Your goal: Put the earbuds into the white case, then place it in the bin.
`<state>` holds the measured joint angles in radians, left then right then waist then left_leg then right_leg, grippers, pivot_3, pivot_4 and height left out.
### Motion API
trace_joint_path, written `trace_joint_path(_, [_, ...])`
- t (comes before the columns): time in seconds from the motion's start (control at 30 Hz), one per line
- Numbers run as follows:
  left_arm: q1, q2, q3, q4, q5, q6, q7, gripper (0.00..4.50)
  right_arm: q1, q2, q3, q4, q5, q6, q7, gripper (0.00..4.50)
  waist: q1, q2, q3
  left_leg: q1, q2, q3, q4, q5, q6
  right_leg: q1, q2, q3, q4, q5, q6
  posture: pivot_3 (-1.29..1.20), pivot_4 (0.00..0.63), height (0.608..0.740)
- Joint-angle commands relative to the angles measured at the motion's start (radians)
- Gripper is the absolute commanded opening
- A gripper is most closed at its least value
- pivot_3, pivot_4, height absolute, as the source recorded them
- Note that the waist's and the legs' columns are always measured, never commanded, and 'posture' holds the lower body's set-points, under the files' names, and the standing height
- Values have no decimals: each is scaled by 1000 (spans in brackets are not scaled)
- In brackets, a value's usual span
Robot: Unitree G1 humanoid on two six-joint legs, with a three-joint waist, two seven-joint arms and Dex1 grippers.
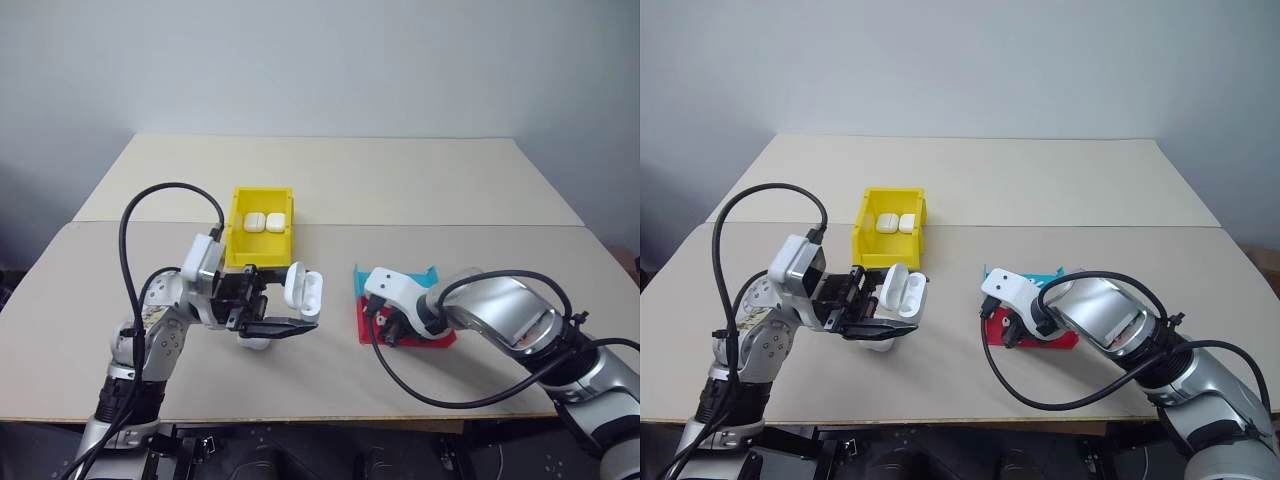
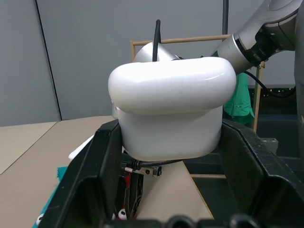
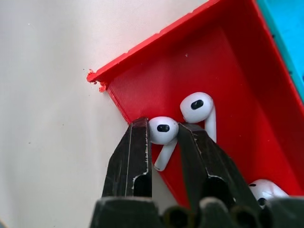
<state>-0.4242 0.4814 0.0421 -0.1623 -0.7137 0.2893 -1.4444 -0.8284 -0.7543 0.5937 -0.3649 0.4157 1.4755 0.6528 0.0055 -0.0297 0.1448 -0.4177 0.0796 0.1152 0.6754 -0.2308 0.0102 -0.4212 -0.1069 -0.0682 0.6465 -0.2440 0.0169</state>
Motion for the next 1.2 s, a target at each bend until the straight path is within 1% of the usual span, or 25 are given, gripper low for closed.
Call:
trace_joint_path(0.03, [-4, 11, 5, -32, -26, 5, 6, 2769, 11, 9, -5, -17, 11, 22, -2, 618, 0, 0, 0, 0, 0, 0, 0, 0, 0, 0, 0, 0, 0, 0, 0, 0, 150, 740])
trace_joint_path(0.13, [-9, 13, 6, -31, -30, 12, 6, 2769, 18, 7, -36, -32, 34, 44, 10, 618, -1, 0, 0, 0, 0, 0, 0, 0, 0, 0, 0, 0, 0, 0, 0, 0, 150, 740])
trace_joint_path(0.27, [-18, 15, 7, -32, -45, 33, 8, 2769, 24, -43, -121, -82, 113, 65, 84, 618, 0, 0, 0, 0, 0, 0, 0, 0, 0, 0, 0, 0, 0, 0, 0, 0, 150, 740])
trace_joint_path(0.33, [-22, 11, 7, -30, -56, 38, 11, 2769, 37, -65, -207, -120, 174, 82, 127, 618, 1, 0, 0, -1, 0, 0, 0, 0, 0, -1, 0, 0, -1, 0, 0, 0, 150, 740])
trace_joint_path(0.4, [-30, 1, 9, -28, -63, 46, 37, 2769, 67, -56, -322, -147, 233, 96, 153, 618, 2, 0, 0, -1, 0, -1, 0, 0, 0, -1, 0, 0, -1, 0, 0, 0, 150, 740])
trace_joint_path(0.47, [-46, -11, 8, -20, -63, 51, 59, 2769, 139, -29, -489, -190, 298, 61, 175, 618, 6, 0, 0, -1, 0, -1, 0, 0, 0, -1, 0, -1, -1, 0, 0, 0, 150, 740])
trace_joint_path(0.53, [-63, -15, 4, -9, -61, 51, 58, 2769, 254, 30, -676, -247, 339, -104, 189, 618, 9, 0, 0, -2, 0, -2, 0, 0, 0, 0, 0, -2, -2, 0, 0, 0, 150, 740])
trace_joint_path(0.6, [-76, -17, 0, 0, -59, 53, 52, 2769, 319, 112, -814, -270, 356, -220, 151, 618, 10, 0, 0, -2, 0, -2, 0, 0, 0, 1, 0, -3, -3, 0, 0, 0, 150, 740])
trace_joint_path(0.67, [-92, -17, -13, 3, -61, 79, 59, 2769, 323, 198, -921, -260, 382, -319, 96, 618, 4, 0, 0, -2, 0, -1, 0, 0, 0, 0, 0, -1, -2, 1, 1, 0, 150, 740])
trace_joint_path(0.77, [-106, -34, -31, 4, -41, 85, 96, 2769, 242, 327, -1035, -214, 469, -380, -38, 618, 1, 0, 0, 0, 0, -1, 0, 0, 0, 1, 1, -1, -1, 1, 1, 0, 150, 740])
trace_joint_path(0.87, [-120, -40, -39, 11, -37, 92, 104, 2769, 186, 408, -1052, -209, 542, -429, -127, 618, 0, 0, 0, 0, 0, -1, -2, 0, -1, 0, 2, -1, -1, 1, 1, 0, 150, 740])
trace_joint_path(0.93, [-134, -42, -45, 18, -37, 101, 114, 2769, 174, 452, -1033, -222, 600, -461, -152, 618, 0, 0, 0, 0, 0, -1, -3, 1, -1, 0, 2, 0, -1, 1, 1, 0, 150, 740])
trace_joint_path(0.97, [-140, -42, -47, 22, -36, 102, 115, 2769, 178, 462, -1002, -241, 604, -477, -154, 618, 0, 1, 0, 0, 0, 0, -3, 1, -1, 0, 2, 0, -1, 1, 1, 0, 150, 740])
trace_joint_path(1.1, [-163, -47, -47, 42, -31, 98, 117, 2769, 221, 438, -872, -298, 555, -543, -119, 618, 0, 1, 0, 0, 0, 0, -3, 0, -1, 0, 1, 0, -2, 1, 1, 0, 150, 740])
trace_joint_path(1.2, [-175, -48, -43, 54, -31, 92, 117, 2769, 262, 419, -818, -312, 524, -598, -112, 618, 1, 1, 0, 0, 0, 0, -3, 1, -1, 0, 1, 0, -1, 1, 1, 0, 150, 740])
